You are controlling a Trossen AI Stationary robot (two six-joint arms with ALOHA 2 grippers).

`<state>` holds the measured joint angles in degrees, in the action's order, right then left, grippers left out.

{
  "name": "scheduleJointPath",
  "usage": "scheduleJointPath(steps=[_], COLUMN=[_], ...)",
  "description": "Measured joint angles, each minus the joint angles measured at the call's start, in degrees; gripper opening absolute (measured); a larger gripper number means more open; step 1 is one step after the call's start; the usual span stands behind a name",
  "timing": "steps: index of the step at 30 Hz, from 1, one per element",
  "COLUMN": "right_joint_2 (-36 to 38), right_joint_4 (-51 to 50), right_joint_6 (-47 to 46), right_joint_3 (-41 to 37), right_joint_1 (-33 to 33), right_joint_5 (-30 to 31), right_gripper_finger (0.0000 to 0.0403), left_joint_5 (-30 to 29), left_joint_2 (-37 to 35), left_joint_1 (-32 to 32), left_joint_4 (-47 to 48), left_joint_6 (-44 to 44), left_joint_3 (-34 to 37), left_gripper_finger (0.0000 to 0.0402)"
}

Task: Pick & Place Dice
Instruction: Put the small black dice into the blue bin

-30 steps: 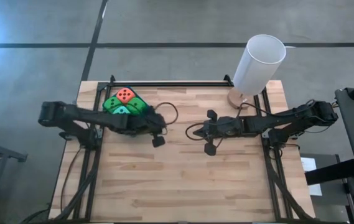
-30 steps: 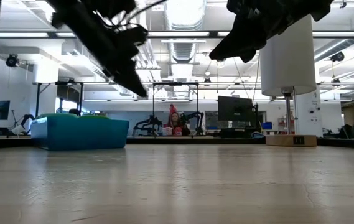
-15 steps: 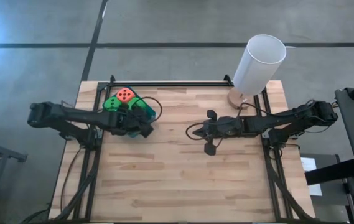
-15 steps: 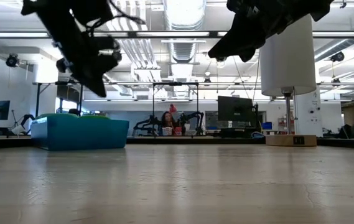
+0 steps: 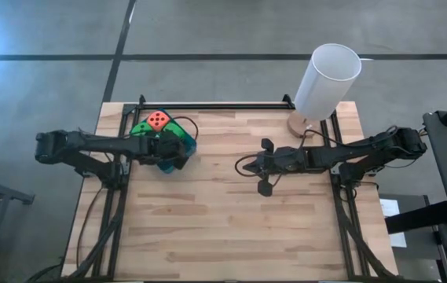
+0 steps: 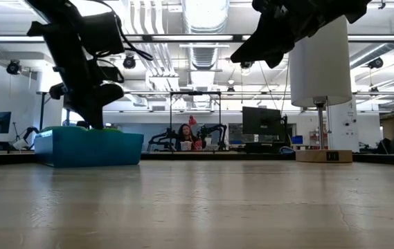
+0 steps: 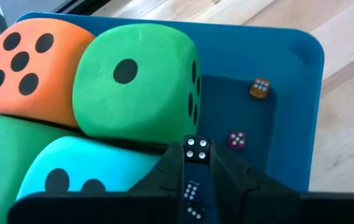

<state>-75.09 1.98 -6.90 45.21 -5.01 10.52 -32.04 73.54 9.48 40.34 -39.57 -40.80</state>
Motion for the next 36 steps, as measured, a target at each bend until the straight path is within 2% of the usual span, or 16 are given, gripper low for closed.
scheduleJointPath(steps=[32,36], right_joint_2=[0.0,0.0], right_joint_4=[0.02,0.02], right_joint_6=[0.02,0.02], right_joint_3=[0.0,0.0], right_joint_1=[0.01,0.01], right_joint_5=[0.0,0.0], right_gripper_finger=[0.0008,0.0008], left_joint_5=[-0.1,-0.1], left_joint_2=[-0.04,-0.04], left_joint_1=[0.1,0.1], left_joint_4=[-1.75,-1.75], left_joint_6=[0.31,2.49], left_joint_3=[-0.07,-0.07], left_gripper_finger=[0.0069,0.007])
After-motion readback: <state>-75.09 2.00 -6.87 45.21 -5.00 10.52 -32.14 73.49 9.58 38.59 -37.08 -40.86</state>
